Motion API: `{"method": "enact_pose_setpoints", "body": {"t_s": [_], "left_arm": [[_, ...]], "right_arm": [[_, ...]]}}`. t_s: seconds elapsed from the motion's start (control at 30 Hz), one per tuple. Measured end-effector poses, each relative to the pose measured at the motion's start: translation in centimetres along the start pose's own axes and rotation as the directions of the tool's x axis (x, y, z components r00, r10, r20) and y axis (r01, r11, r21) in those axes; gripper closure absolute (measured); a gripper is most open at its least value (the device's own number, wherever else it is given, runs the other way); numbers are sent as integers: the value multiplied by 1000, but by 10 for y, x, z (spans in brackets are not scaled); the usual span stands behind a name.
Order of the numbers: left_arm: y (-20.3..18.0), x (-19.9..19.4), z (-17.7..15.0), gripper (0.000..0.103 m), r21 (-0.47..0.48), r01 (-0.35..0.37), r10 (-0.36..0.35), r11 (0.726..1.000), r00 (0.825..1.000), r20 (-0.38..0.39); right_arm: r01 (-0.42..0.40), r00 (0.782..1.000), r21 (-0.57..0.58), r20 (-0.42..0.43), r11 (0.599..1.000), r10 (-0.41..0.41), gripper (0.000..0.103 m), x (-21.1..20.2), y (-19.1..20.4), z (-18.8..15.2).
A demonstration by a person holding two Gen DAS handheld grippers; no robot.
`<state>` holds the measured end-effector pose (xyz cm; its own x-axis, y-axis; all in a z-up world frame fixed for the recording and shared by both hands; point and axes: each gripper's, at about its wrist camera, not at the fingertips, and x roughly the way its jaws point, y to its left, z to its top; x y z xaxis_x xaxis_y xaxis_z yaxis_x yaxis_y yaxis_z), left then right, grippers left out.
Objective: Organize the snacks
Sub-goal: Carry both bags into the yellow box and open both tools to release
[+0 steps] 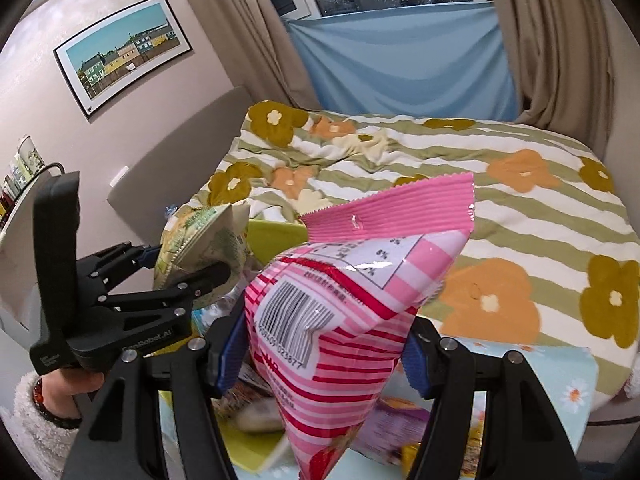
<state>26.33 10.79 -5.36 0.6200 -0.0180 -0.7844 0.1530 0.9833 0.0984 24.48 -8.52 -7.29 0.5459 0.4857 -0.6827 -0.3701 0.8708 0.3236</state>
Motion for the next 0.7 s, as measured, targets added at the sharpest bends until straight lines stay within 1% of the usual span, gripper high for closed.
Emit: {"method": "enact_pose_setpoints", "body": {"t_s": [0.07, 0.13, 0.17, 0.2, 0.23, 0.27, 0.33, 0.43, 0.7], "left_arm": [[15, 12, 2, 47, -5, 17, -17, 1000, 1000, -22], [25, 27, 4, 42, -10, 28, -28, 1000, 999, -47], [29, 32, 4, 24, -14, 27, -28, 1000, 998, -59], [32, 35, 2, 1, -18, 21, -22, 1000, 998, -63], [36, 35, 1, 0, -23, 21, -22, 1000, 998, -51], [39, 32, -2, 0, -24, 40, -41, 999, 999, -31], [44, 31, -6, 0, -24, 56, -56, 998, 998, -32], [50, 28, -13, 0, -26, 52, -53, 998, 998, -31], [70, 17, -31, 0, -78, 46, -49, 996, 998, -36]], "right_arm": [[5, 1000, 9, -10, 1000, -5, 42, 15, 8, 3], [14, 1000, 19, -18, 1000, -14, 42, 27, 11, 5], [19, 1000, 25, -22, 1000, -18, 42, 31, 12, 5], [24, 999, 33, -28, 999, -24, 42, 36, 13, 5], [32, 999, 42, -34, 999, -31, 42, 41, 13, 5], [40, 999, 48, -39, 998, -38, 42, 45, 14, 4], [55, 997, 52, -50, 997, -52, 42, 51, 14, 4], [80, 995, 61, -63, 995, -76, 42, 57, 13, 4], [101, 992, 57, -77, 993, -96, 42, 62, 27, 9]]}}
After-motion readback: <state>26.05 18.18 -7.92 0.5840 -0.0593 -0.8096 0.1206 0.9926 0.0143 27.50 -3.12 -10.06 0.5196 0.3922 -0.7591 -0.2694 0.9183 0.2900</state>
